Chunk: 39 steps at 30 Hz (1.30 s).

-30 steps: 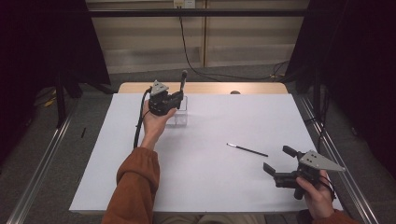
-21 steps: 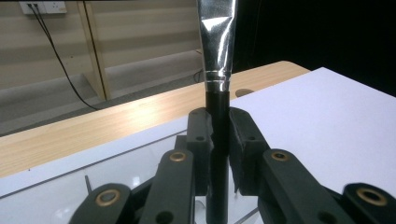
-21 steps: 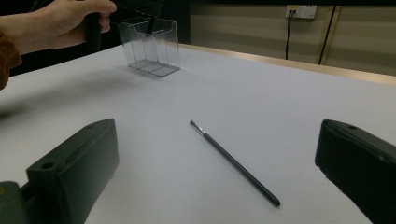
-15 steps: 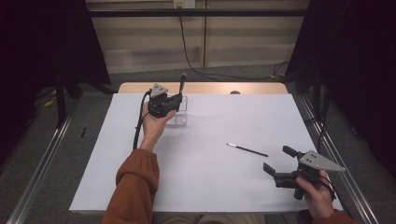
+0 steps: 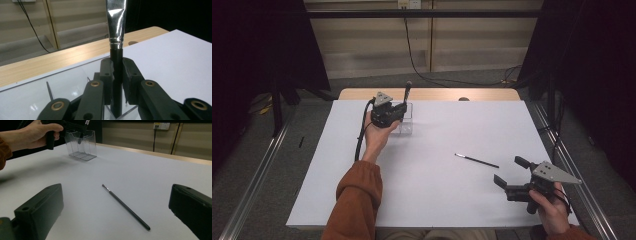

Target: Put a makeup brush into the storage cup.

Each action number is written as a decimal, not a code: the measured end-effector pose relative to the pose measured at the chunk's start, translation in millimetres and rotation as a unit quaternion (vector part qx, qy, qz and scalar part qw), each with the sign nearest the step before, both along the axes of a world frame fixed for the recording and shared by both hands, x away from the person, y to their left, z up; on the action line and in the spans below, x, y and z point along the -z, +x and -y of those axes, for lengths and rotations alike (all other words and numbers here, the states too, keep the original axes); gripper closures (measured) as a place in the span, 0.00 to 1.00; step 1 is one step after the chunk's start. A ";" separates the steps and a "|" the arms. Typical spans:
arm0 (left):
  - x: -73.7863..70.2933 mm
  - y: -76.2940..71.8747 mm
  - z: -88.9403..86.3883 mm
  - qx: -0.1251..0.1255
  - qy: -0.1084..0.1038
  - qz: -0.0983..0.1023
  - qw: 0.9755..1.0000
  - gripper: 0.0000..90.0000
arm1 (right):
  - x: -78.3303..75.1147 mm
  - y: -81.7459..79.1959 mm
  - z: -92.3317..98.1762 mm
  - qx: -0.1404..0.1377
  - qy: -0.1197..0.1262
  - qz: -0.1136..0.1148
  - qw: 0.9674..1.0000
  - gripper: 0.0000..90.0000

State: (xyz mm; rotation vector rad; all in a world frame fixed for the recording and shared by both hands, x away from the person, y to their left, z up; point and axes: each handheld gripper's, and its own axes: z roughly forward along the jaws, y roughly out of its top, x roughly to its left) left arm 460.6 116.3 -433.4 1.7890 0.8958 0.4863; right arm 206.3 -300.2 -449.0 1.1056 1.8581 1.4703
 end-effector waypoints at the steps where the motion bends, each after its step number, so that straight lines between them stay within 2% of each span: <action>1: 0.5 0.3 -0.1 0.001 0.003 -0.001 1.000 0.89 | 0.1 0.0 -0.1 0.000 0.000 0.000 1.000 0.00; 3: 1.5 0.3 0.7 0.001 0.004 -0.001 1.000 0.89 | 0.1 0.0 -0.1 0.000 0.000 0.000 1.000 0.00; 7: 2.7 1.1 3.1 0.002 0.020 -0.004 1.000 0.89 | 0.1 0.2 0.1 0.000 0.000 0.000 1.000 0.00; 10: 4.5 1.7 2.7 0.004 0.018 -0.009 1.000 0.89 | 0.0 0.3 0.2 0.004 0.003 -0.001 1.000 0.00; 13: 6.2 2.2 3.6 0.004 0.028 -0.010 1.000 0.88 | 0.0 0.1 0.1 -0.001 0.001 0.000 1.000 0.00; 15: 6.3 2.3 4.7 0.003 0.024 -0.011 1.000 0.88 | 0.2 0.4 -0.2 0.000 0.001 0.000 1.000 0.00; 24: 7.2 2.8 5.0 0.000 0.034 -0.015 0.999 0.87 | 0.1 0.3 -0.1 0.000 0.000 0.001 1.000 0.00; 25: 7.4 2.6 4.8 -0.001 0.028 -0.016 0.999 0.87 | 0.1 0.5 0.1 0.002 0.001 0.000 1.000 0.00; 31: 5.3 2.6 1.0 -0.001 0.024 -0.015 1.000 0.83 | 0.0 0.3 0.1 0.000 0.001 0.000 1.000 0.00; 34: 4.3 2.8 -1.4 -0.002 0.008 -0.018 1.000 0.81 | 0.0 0.5 0.2 0.001 0.002 0.000 1.000 0.00; 36: 2.7 1.6 -2.6 -0.002 0.009 -0.015 1.000 0.76 | 0.0 0.4 0.2 0.001 0.002 0.000 1.000 0.00; 37: 1.7 0.6 -2.4 -0.003 0.001 -0.016 1.000 0.75 | 0.0 0.3 0.1 0.001 0.002 0.000 1.000 0.00; 39: -1.4 -1.9 -2.9 0.000 0.006 -0.006 1.000 0.73 | 0.0 0.3 0.1 0.002 0.002 0.000 1.000 0.00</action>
